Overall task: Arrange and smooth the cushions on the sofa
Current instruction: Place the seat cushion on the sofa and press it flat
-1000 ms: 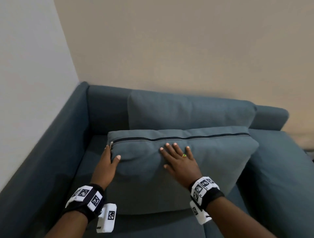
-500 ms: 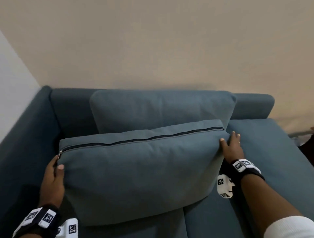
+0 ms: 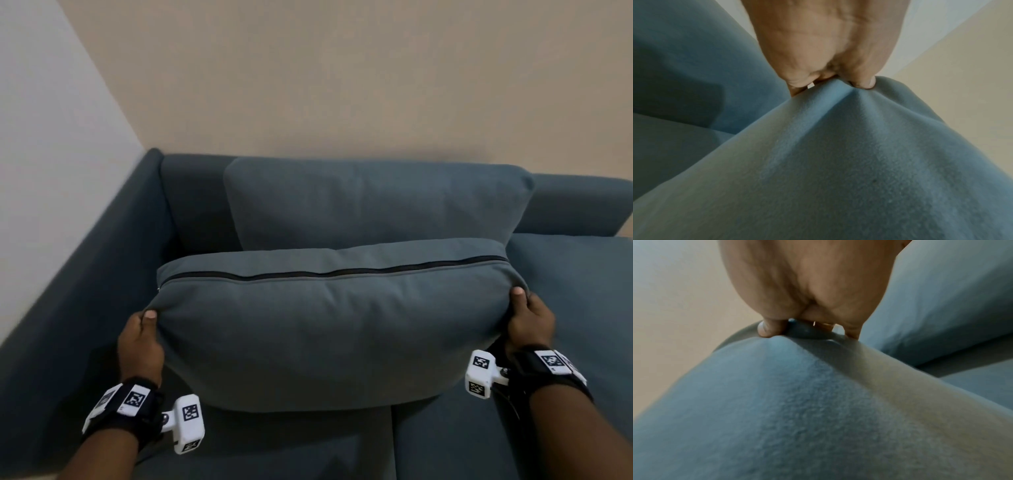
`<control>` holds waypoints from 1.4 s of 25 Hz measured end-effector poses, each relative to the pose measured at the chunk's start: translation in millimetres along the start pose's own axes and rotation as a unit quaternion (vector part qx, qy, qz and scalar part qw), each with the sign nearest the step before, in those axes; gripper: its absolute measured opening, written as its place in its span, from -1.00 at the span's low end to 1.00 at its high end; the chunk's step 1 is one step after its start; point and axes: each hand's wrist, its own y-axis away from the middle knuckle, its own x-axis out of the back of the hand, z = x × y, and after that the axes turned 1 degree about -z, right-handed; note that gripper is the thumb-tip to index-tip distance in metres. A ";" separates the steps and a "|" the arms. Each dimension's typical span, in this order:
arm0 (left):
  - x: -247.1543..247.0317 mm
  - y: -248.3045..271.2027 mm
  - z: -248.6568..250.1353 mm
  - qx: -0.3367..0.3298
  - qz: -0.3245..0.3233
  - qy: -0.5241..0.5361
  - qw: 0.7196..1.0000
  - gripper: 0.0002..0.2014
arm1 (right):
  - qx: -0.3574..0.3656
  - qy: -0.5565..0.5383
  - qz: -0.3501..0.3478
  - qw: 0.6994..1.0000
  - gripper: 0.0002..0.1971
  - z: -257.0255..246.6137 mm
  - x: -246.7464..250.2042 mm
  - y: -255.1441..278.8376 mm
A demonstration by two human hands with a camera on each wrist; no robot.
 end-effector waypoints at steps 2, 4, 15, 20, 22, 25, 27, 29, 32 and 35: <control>21.1 9.2 -1.9 -0.014 -0.002 -0.004 1.000 -0.73 | 0.003 -0.008 0.015 1.000 -0.52 -17.6 19.5 24.2; 47.7 18.4 3.9 -0.031 -0.006 -0.024 0.999 -0.73 | 0.026 0.019 0.022 0.999 -0.49 -31.6 42.3 46.6; 69.4 0.1 16.4 -0.002 -0.070 -0.245 0.967 -0.54 | -0.036 0.275 -0.027 0.960 -0.45 -6.6 73.5 35.9; -41.2 10.9 -104.5 0.041 -0.358 -0.290 0.887 -0.36 | -0.103 0.373 -0.200 0.900 -0.62 112.9 -9.6 17.5; -67.2 32.6 -149.8 0.036 -0.422 -0.349 0.836 -0.19 | -0.115 0.391 -0.298 0.863 -0.43 156.5 -35.0 37.9; -87.5 45.0 -167.5 0.049 -0.382 -0.370 0.845 -0.12 | -0.114 0.403 -0.317 0.851 -0.27 184.1 -51.7 49.7; -86.1 44.0 -155.5 0.038 -0.375 -0.399 0.836 -0.12 | -0.103 0.408 -0.275 0.865 -0.41 172.7 -68.1 52.5; -79.3 41.6 -142.3 0.005 -0.352 -0.452 0.820 -0.28 | -0.044 0.433 -0.268 0.859 -0.40 149.5 -98.1 65.6; -70.9 16.7 -114.0 -0.047 -0.288 -0.400 0.869 -0.61 | 0.110 0.470 -0.384 0.787 -0.31 99.5 -169.4 108.7; -72.7 -39.2 -96.0 -0.178 -0.271 -0.353 0.878 -0.53 | 0.256 0.416 -0.549 0.679 -0.24 42.3 -257.0 148.3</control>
